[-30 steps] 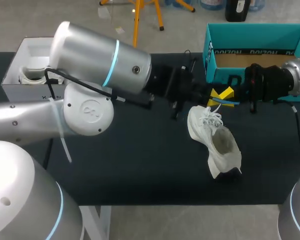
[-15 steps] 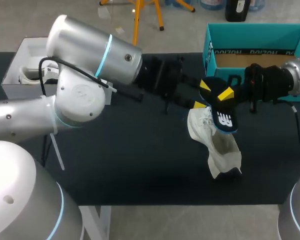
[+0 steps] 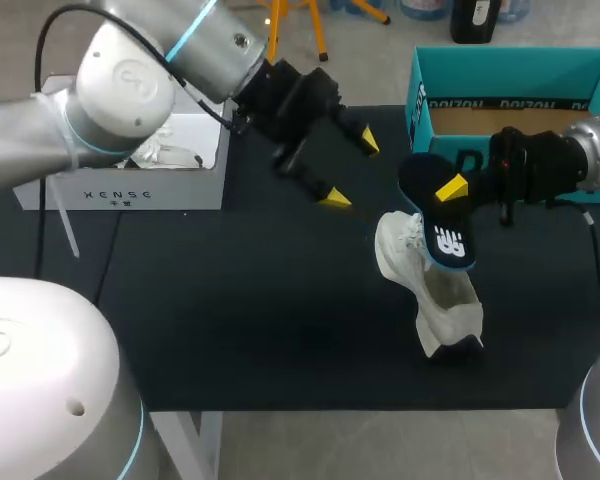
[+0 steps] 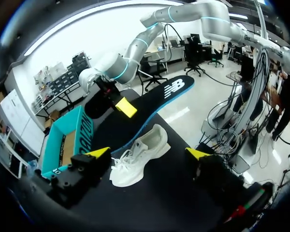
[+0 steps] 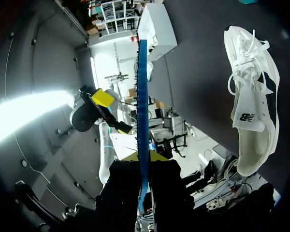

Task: Take the shoe out of the shoebox, open the shoe tongue, remove and reinsert the insole, then place the shoe into the shoebox

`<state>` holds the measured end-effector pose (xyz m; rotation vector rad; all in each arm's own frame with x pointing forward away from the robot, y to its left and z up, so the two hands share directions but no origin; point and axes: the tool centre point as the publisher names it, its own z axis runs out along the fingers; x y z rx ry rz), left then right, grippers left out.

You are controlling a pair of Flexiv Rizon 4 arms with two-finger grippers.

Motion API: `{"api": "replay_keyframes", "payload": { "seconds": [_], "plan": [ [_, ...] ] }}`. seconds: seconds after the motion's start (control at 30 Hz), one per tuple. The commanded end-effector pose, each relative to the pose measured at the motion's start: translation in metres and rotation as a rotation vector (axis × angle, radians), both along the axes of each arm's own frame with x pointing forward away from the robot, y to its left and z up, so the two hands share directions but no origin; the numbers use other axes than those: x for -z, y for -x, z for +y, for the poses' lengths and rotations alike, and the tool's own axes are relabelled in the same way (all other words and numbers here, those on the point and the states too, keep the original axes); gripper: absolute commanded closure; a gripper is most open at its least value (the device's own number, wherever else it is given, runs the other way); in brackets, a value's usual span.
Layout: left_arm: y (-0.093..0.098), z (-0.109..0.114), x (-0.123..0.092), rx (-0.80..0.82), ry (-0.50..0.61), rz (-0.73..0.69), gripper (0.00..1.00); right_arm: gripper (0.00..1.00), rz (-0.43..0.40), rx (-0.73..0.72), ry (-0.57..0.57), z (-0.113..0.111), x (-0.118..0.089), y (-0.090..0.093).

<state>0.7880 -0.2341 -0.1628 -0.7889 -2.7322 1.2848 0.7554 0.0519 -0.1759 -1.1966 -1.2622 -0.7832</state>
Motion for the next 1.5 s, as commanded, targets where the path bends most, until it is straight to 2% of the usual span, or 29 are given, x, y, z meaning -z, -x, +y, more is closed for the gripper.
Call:
{"api": "replay_keyframes", "payload": {
  "seconds": [0.03, 0.5, 0.53, 0.57, 0.6, 0.63, 0.67, 0.7, 0.73, 0.77, 0.83, 1.03, 1.2, 1.5],
  "plan": [
    [-0.006, -0.009, -0.010, 0.161, -0.230, 0.055, 0.00, 1.00, 0.000, 0.001, 0.002, 0.001, 0.000, 0.000],
    [-0.006, -0.009, -0.010, 0.161, -0.230, 0.055, 0.00, 1.00, 0.000, 0.001, 0.002, 0.001, 0.000, 0.000],
    [-0.006, -0.011, -0.014, 0.254, -0.214, -0.004, 0.00, 1.00, 0.000, 0.001, 0.002, 0.001, 0.000, 0.000],
    [-0.012, -0.012, -0.019, 0.235, -0.232, -0.018, 0.00, 1.00, 0.000, 0.001, 0.002, 0.001, 0.000, 0.000],
    [-0.015, -0.014, -0.023, 0.260, -0.284, -0.121, 0.00, 1.00, 0.000, 0.001, 0.002, 0.001, 0.000, 0.000],
    [-0.017, -0.015, -0.027, 0.334, -0.246, -0.160, 0.00, 1.00, 0.000, 0.001, 0.002, 0.001, 0.000, 0.000],
    [-0.023, -0.016, -0.031, 0.315, -0.256, -0.150, 0.00, 1.00, 0.000, 0.001, 0.002, 0.001, 0.000, 0.000],
    [-0.025, -0.018, -0.035, 0.356, -0.298, -0.215, 0.00, 1.00, 0.000, 0.001, 0.002, 0.001, 0.000, 0.000],
    [-0.024, -0.021, -0.037, 0.408, -0.294, -0.256, 0.00, 1.00, 0.000, 0.001, 0.002, 0.001, 0.000, 0.000],
    [-0.027, -0.023, -0.040, 0.414, -0.310, -0.245, 0.00, 1.00, 0.000, 0.001, 0.002, 0.001, 0.000, 0.000],
    [-0.028, -0.028, -0.043, 0.469, -0.368, -0.312, 0.00, 1.00, 0.000, 0.001, 0.002, 0.001, 0.000, 0.000],
    [-0.034, -0.041, -0.048, 0.606, -0.442, -0.395, 0.00, 1.00, 0.000, 0.001, 0.002, 0.001, 0.000, 0.000],
    [-0.043, -0.044, -0.051, 0.616, -0.456, -0.412, 0.00, 1.00, 0.000, 0.001, 0.002, 0.001, 0.000, 0.000],
    [-0.045, -0.045, -0.051, 0.604, -0.485, -0.425, 0.00, 1.00, -0.017, -0.006, 0.014, 0.000, 0.000, 0.002]
  ]
}}
